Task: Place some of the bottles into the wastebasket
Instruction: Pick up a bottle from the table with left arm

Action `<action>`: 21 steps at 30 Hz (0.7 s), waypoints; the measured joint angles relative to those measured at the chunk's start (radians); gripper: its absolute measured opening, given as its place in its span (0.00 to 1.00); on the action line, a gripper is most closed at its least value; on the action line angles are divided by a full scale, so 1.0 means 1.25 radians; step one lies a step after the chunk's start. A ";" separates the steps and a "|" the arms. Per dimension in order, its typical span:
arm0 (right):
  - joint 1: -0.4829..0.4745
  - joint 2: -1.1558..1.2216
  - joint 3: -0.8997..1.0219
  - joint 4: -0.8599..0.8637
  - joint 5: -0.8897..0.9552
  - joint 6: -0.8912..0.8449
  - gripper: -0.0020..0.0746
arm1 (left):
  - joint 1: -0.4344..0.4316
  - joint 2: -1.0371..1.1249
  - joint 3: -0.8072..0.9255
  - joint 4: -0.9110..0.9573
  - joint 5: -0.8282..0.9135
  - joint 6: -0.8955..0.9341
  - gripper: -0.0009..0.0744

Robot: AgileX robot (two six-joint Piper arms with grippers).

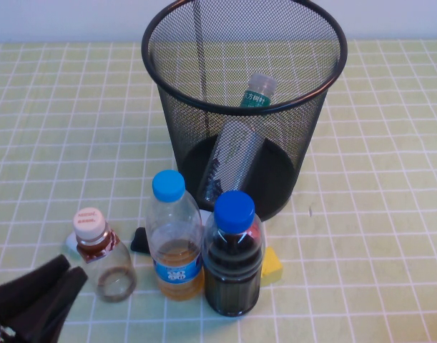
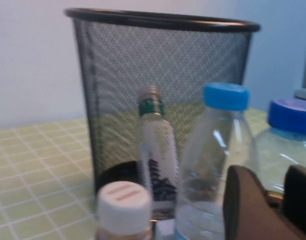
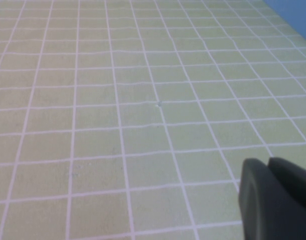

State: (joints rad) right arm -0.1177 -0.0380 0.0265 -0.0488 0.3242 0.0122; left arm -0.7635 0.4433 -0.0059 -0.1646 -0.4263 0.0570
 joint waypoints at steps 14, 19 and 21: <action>0.000 0.000 0.000 0.000 0.000 0.000 0.02 | 0.014 0.088 -0.008 -0.399 -0.139 0.334 0.70; 0.000 0.000 0.000 0.000 0.000 0.000 0.02 | 0.014 0.228 -0.076 -0.385 -0.139 0.334 0.71; 0.000 0.000 0.000 0.000 0.000 0.000 0.02 | 0.014 0.284 -0.107 -0.384 -0.139 0.334 0.71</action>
State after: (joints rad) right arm -0.1177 -0.0374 0.0265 -0.0488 0.3242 0.0122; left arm -0.7466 0.7980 -0.1400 -0.6446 -0.6003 0.4745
